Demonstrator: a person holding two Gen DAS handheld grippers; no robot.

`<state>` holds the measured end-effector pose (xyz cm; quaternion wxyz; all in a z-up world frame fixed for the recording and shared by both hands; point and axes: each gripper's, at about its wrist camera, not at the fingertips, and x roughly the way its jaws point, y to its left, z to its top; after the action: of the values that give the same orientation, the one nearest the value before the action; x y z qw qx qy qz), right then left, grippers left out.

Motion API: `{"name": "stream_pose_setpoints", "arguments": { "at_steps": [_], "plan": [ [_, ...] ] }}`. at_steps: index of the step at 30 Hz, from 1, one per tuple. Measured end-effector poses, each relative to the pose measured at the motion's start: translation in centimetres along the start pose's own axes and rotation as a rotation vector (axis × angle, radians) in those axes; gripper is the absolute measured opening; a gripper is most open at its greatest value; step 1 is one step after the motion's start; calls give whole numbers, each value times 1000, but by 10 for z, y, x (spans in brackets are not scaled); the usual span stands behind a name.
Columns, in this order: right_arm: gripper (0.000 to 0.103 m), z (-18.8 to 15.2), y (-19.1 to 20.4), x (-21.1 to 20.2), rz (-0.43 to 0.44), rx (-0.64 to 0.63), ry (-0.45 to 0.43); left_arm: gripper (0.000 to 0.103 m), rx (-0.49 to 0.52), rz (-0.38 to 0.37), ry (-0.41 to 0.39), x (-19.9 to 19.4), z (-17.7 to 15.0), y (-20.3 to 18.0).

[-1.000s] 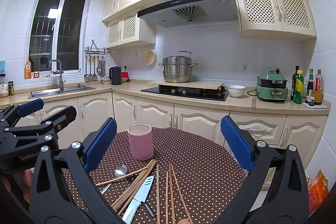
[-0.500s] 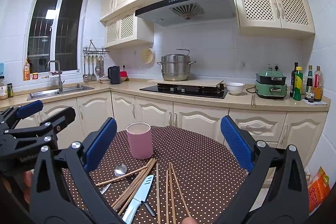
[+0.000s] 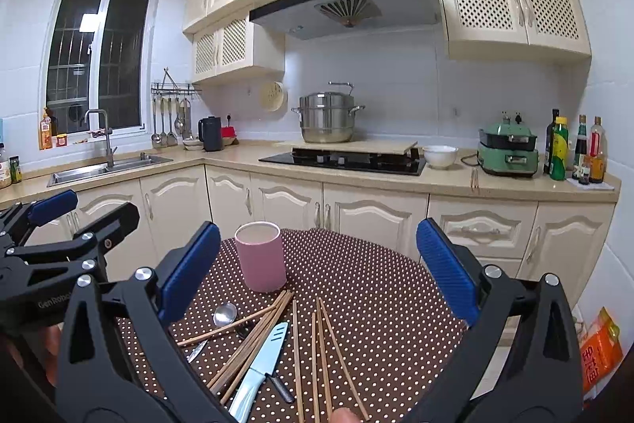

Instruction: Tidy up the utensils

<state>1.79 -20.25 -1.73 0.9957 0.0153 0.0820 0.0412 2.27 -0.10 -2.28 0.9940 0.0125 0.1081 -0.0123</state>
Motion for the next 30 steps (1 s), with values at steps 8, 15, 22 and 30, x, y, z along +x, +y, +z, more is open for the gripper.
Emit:
{"name": "stream_pose_setpoints", "arguments": {
  "at_steps": [8,15,22,30],
  "plan": [
    [97,-8,-2,11,14,22,54,95,2,-5,36,11,-2,1],
    [97,-15,-5,46,54,-7,209,95,4,-89,199,54,-12,6],
    [97,-27,-15,77,52,-32,306,95,-42,-161,465,116,-37,19],
    [78,-60,-33,131,59,-92,542,55,-58,-232,802,198,-90,37]
  ]
}}
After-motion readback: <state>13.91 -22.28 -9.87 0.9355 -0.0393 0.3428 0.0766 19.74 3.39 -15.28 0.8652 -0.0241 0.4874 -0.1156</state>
